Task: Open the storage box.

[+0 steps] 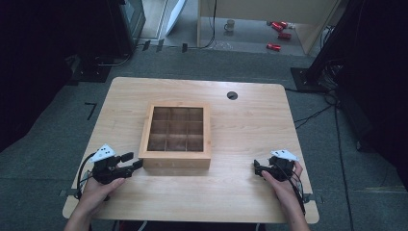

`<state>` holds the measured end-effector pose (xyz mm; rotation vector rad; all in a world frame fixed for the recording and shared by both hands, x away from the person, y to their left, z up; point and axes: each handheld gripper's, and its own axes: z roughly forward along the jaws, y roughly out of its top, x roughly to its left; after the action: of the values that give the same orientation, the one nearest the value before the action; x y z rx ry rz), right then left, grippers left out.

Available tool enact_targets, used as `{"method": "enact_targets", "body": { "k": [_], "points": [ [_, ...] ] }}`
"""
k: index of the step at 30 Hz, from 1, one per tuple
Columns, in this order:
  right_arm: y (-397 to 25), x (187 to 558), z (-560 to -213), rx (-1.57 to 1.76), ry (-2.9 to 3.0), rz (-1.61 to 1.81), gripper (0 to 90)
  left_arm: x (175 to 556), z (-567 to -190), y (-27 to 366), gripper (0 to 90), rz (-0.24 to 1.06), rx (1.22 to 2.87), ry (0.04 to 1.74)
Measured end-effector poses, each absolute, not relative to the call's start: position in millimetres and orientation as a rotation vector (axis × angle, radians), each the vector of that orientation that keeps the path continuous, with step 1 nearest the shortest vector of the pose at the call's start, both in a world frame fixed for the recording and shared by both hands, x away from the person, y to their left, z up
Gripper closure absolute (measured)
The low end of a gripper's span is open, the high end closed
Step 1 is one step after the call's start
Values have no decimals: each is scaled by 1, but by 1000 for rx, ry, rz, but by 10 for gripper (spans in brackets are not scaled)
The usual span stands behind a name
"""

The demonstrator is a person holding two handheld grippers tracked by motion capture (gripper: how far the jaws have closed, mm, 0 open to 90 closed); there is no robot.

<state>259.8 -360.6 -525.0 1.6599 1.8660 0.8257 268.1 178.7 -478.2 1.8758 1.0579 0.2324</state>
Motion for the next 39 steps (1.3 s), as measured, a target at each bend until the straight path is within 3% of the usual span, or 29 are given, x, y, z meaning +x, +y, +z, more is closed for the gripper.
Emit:
{"method": "enact_targets", "body": {
  "k": [10,15,23,39],
  "points": [
    [-355,259,-525,1645,1845,804,80,267,-481,166,553,244,1898,1043],
    [-351,259,-524,1636,1846,790,83,268,-482,165,518,251,1897,1031],
    [-349,258,-517,1661,1822,825,87,261,-482,162,547,294,1877,1060],
    [-281,241,-484,1457,1922,1089,87,257,-476,156,556,368,1897,1069]
  ]
}}
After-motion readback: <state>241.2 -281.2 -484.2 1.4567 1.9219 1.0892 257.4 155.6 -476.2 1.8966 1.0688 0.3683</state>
